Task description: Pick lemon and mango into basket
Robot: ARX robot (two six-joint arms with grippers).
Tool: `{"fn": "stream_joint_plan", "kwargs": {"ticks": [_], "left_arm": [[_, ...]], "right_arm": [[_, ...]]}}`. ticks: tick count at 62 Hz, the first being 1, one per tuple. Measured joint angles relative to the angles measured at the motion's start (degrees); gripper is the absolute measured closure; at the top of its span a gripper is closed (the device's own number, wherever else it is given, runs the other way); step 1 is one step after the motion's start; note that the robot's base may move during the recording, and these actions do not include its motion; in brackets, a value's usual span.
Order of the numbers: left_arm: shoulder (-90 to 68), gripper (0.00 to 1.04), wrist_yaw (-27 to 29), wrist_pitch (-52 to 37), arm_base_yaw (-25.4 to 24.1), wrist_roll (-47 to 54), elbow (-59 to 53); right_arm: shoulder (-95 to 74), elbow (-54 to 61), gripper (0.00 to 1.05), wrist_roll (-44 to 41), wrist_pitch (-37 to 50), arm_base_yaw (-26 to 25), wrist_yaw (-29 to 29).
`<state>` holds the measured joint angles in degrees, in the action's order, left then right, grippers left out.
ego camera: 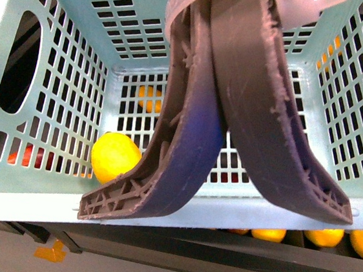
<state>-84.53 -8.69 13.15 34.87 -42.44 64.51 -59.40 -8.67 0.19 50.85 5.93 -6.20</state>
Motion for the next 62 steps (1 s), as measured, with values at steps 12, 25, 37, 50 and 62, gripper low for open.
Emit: {"fn": "stream_joint_plan", "kwargs": {"ticks": [12,25,37,50,62], "left_arm": [[-0.02,0.91,0.68,0.0,-0.07,0.2,0.09],[0.02,0.91,1.27,0.0,-0.52,0.44,0.11],[0.0,0.91,0.74,0.0,-0.48,0.35,0.11],[0.15,0.91,2.54,0.0,-1.36,0.7,0.17],[0.02,0.91,1.99,0.07,-1.11,0.76,0.17]], "right_arm": [[-0.15,0.02,0.09,0.0,-0.02,0.0,0.02],[-0.04,0.09,0.09,0.0,-0.07,0.0,0.07],[-0.24,0.11,0.09,0.0,-0.09,0.02,0.11],[-0.22,0.11,0.09,-0.02,-0.09,0.15,0.37],[-2.08,-11.74,0.09,13.4,-35.82,-3.56,-8.94]]}}
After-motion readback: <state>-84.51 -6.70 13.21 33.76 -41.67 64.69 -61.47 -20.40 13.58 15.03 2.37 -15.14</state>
